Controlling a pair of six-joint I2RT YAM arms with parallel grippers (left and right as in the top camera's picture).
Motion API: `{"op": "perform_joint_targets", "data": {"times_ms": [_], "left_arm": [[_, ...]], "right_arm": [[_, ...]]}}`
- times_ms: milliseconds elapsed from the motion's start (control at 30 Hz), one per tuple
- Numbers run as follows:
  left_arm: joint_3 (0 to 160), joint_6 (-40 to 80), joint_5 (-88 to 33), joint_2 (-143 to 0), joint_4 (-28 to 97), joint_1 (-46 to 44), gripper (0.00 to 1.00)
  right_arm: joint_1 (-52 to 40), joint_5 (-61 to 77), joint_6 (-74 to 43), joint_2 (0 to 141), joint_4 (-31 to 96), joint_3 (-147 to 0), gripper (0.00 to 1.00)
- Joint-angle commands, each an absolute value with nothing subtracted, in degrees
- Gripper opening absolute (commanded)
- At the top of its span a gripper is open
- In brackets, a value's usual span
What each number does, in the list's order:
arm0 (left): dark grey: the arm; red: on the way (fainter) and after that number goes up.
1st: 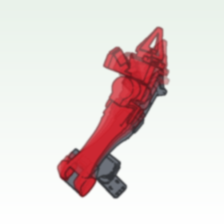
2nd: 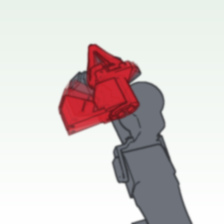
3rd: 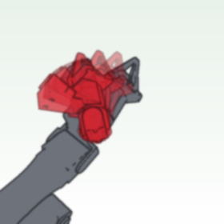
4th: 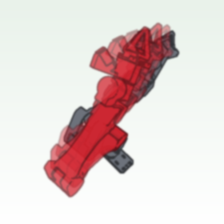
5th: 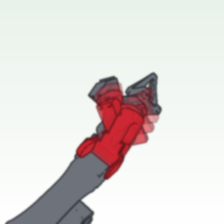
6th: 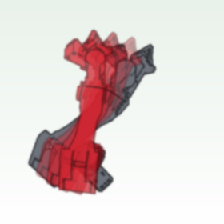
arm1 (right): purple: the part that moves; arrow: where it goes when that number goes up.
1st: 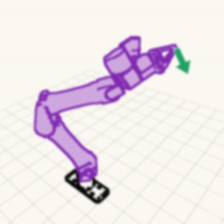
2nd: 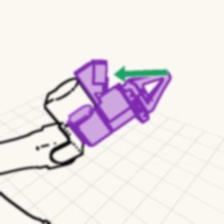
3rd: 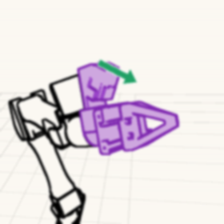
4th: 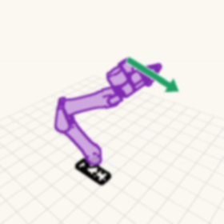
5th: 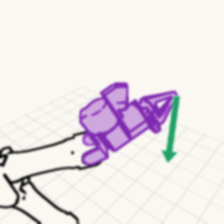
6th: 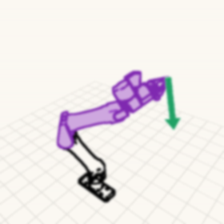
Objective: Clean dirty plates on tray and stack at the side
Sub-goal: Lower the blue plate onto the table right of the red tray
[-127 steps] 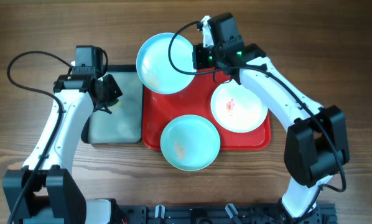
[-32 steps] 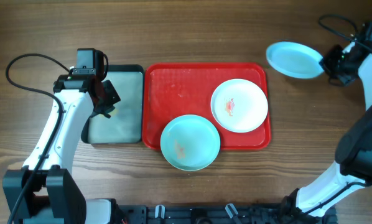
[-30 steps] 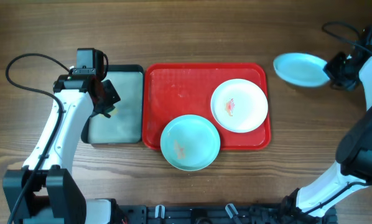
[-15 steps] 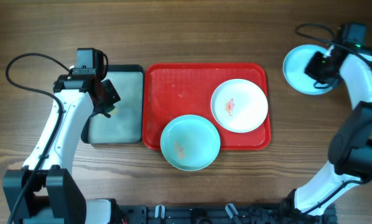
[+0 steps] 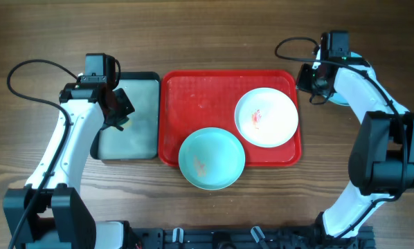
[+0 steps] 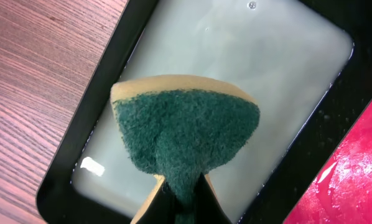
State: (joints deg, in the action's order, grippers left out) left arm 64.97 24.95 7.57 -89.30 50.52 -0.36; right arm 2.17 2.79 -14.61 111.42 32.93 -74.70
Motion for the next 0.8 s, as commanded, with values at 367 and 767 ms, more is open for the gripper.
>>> {"op": "perform_joint_targets", "data": {"times_ms": [367,767], "left_arm": [[64.66,25.85,7.29,-89.14,50.35,-0.16,0.04],[64.66,25.69,7.29,-89.14,50.37,-0.16,0.04]], "right_arm": [[2.04,9.52,-13.91,110.37,29.02,-70.78,0.05],[2.04,6.07,-13.72,110.41,27.42,-70.78,0.04]]}}
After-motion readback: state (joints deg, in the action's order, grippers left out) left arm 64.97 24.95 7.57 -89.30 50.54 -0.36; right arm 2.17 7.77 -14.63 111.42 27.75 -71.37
